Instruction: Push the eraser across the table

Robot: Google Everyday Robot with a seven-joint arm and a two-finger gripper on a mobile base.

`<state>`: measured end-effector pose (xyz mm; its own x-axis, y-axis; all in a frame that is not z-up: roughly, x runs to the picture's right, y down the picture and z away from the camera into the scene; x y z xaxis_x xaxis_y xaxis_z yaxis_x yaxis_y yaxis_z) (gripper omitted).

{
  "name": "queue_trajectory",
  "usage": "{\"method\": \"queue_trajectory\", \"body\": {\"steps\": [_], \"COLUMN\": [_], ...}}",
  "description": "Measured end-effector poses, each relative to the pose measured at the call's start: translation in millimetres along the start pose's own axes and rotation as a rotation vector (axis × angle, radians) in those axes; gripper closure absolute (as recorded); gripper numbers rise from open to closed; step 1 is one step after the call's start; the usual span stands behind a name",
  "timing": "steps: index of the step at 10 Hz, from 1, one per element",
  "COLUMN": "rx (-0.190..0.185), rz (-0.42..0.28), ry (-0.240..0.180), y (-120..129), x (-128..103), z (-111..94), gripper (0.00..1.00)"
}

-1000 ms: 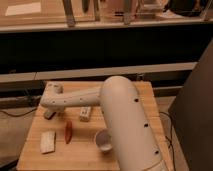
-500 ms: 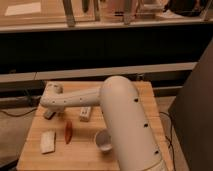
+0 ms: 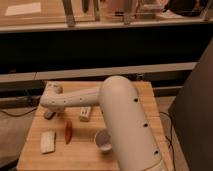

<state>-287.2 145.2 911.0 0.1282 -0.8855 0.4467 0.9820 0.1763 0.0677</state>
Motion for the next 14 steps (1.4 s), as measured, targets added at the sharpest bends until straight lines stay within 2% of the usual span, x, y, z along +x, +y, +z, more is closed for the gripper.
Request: {"method": "queue_trajectory", "body": {"steps": [14], "rx": [-0.003], "rz": [-0.055], "ry": [-0.009], "y": [-0.6], "x": [-1.0], "z": [0.3], "gripper": [0.96]}}
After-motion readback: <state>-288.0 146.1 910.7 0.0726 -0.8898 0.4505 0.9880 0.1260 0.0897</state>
